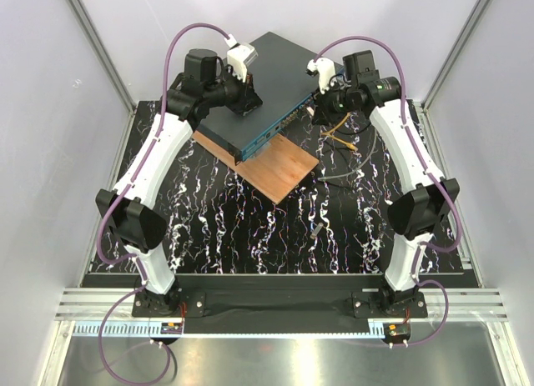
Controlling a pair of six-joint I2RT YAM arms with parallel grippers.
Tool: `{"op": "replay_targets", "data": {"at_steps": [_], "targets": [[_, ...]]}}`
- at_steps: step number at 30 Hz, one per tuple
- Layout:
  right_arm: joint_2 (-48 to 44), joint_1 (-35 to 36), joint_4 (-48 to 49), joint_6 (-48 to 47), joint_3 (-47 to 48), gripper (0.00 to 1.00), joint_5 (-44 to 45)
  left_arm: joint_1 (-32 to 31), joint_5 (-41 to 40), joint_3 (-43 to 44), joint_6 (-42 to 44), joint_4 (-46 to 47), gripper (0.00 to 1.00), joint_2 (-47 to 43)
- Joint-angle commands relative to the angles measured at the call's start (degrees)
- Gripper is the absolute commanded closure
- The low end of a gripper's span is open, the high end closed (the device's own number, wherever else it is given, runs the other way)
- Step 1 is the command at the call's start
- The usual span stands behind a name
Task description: Insert the plug into the switch port
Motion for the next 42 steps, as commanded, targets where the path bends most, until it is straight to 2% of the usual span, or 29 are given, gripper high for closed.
{"op": "replay_targets", "data": {"at_steps": [1, 7, 16, 28, 39, 42], "targets": [[1.9, 2.6, 8.0, -0.9, 2.5, 1.0, -8.0, 1.0, 0.2, -1.2, -0.2, 0.4, 0.88, -0.4], [1.6, 2.1, 7.2, -0.8, 3.5, 1.0, -11.2, 1.2, 0.6, -1.6, -0.4, 0.8, 0.88, -0.6], [-1.4, 1.8, 6.9, -1.3, 3.1, 1.0, -9.8, 1.5, 1.3, -2.8, -0.9, 1.3, 0.88, -0.8], [4.1, 1.8, 7.1, 0.0, 12.7, 1.0, -8.4, 1.7, 1.4, -3.9, -1.8, 1.6, 0.88, -1.4], [5.6, 2.3, 7.3, 0.4, 12.7, 1.0, -9.8, 1.9, 1.5, -3.4, -2.4, 2.2, 0.88, -1.1], [6.6, 2.5, 7.3, 0.6, 14.2, 0.93, -9.9, 2.0, 1.5, -3.5, -2.3, 2.2, 0.88, -1.1]]}}
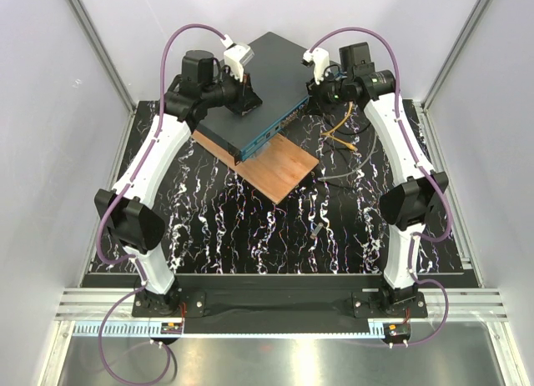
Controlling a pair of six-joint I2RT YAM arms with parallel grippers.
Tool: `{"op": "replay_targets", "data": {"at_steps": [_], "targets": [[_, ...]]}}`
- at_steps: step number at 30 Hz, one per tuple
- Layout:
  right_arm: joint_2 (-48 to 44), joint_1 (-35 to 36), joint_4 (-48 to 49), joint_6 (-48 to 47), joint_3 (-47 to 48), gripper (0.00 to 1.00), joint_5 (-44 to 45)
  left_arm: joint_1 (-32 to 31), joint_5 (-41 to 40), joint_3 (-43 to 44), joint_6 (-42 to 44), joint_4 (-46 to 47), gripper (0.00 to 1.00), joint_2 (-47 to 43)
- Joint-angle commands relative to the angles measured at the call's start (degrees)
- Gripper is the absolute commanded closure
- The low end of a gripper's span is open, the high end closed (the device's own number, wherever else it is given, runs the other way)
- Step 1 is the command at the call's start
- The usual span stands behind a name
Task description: Insert the plug into the switch port
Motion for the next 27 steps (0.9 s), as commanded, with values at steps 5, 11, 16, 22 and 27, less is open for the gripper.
{"op": "replay_targets", "data": {"at_steps": [5, 11, 16, 22, 27], "targets": [[-1.4, 2.5, 5.2, -0.1, 3.2, 0.59, -4.3, 1.0, -0.8, -0.6, 0.0, -1.5, 0.88, -0.3], [-5.8, 1.6, 4.2, -1.9, -3.2, 0.49, -2.1, 1.1, -0.6, -0.7, -0.3, -1.5, 0.88, -0.2], [-9.6, -0.4, 2.7, -2.4, -7.8, 0.28, -2.2, 1.1, -0.4, -0.8, -0.4, -1.4, 0.88, -0.3], [-13.1, -2.3, 0.8, -3.1, -12.7, 0.19, -2.8, 1.1, -0.3, -0.9, -0.4, -1.4, 0.88, -0.4], [-12.6, -3.8, 0.6, -2.3, -13.5, 0.33, -2.4, 1.1, -0.1, -0.9, -0.1, -1.4, 0.88, -0.3]]}}
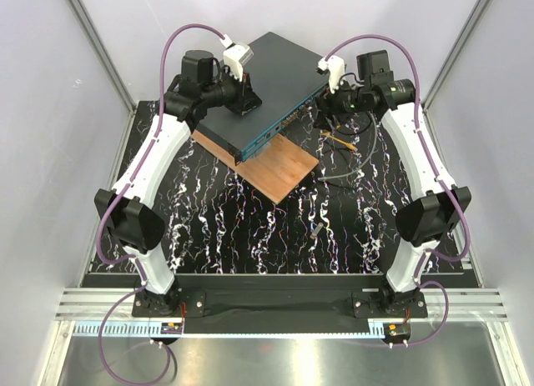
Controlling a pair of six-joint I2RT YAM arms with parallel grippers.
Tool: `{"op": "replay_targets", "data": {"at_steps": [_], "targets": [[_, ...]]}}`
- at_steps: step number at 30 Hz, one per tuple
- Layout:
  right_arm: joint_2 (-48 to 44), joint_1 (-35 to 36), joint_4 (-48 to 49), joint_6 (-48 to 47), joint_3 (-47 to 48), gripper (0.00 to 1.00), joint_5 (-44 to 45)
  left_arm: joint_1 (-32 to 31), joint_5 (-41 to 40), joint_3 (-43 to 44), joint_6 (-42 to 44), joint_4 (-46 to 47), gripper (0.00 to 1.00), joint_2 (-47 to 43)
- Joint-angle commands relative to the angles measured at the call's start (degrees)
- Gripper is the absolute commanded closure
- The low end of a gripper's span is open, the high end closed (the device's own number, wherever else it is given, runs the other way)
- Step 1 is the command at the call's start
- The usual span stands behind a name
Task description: Insert the plug into the switch port
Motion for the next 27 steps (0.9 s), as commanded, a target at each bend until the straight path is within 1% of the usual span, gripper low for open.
{"op": "replay_targets", "data": {"at_steps": [1, 2, 5, 6, 12, 21, 27], "targets": [[-0.8, -0.9, 0.7, 0.8, 0.4, 0.39, 0.0, 0.9, -0.3, -0.7, 0.6, -1.5, 0.88, -0.3], [-0.4, -0.9, 1.4, 1.2, 0.8, 0.53, 0.3, 0.9, -0.2, -0.8, 0.6, -1.5, 0.88, -0.3], [1.9, -0.8, 1.4, 2.9, 3.7, 0.71, 0.3, 0.9, -0.1, -0.7, 0.5, -1.4, 0.88, 0.0], [2.5, -0.7, 1.3, 3.1, 5.3, 0.74, 0.1, 0.9, -0.1, -0.4, 0.3, -1.4, 0.88, 0.1], [4.5, 0.7, 1.6, 4.0, 7.8, 0.76, -1.3, 0.9, -0.3, -0.3, 0.2, -1.1, 0.88, 0.4], [6.6, 1.2, 3.5, 5.1, 10.0, 0.76, 1.1, 0.9, -0.6, -0.5, -0.4, -0.7, 0.88, 0.4], [8.2, 1.4, 3.8, 5.5, 11.6, 0.76, 0.9, 0.9, -0.7, -0.4, -0.4, -0.8, 0.88, 0.4]]}}
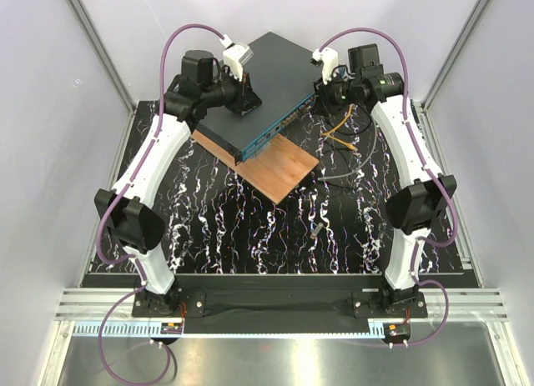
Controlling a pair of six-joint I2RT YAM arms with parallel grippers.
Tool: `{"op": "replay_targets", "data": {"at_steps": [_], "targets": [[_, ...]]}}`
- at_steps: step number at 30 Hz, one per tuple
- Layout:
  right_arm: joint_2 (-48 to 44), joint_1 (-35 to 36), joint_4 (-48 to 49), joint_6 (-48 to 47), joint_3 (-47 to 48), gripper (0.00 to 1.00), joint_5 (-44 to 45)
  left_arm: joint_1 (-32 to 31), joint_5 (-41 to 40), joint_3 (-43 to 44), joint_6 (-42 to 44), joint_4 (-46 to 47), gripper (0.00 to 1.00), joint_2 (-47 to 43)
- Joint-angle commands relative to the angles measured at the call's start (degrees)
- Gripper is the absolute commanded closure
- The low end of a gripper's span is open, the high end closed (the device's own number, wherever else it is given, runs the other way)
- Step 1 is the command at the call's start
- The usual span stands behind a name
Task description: Insert the plug into the switch port
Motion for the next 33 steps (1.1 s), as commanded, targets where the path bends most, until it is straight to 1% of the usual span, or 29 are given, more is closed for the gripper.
{"op": "replay_targets", "data": {"at_steps": [1, 7, 12, 21, 33], "targets": [[0.7, 0.8, 2.6, 0.9, 3.3, 0.76, 0.2, 0.9, -0.7, -0.5, 0.1, -0.8, 0.88, 0.3], [1.1, 1.2, 4.3, 2.4, 3.8, 0.76, -0.2, 0.9, -0.7, -0.7, 0.1, -0.7, 0.88, 0.4], [1.4, 1.3, 6.7, 5.9, 3.8, 0.76, -1.9, 1.0, -0.7, -0.8, 0.2, -0.6, 0.89, 0.4], [3.0, 1.7, 9.7, 8.8, 5.2, 0.76, -1.4, 1.2, -0.7, -1.0, 0.1, -0.7, 0.88, 0.5], [7.0, 2.6, 11.9, 11.3, 10.6, 0.76, -2.1, 1.2, -0.6, -1.6, 0.1, -0.6, 0.89, 0.7]]}}
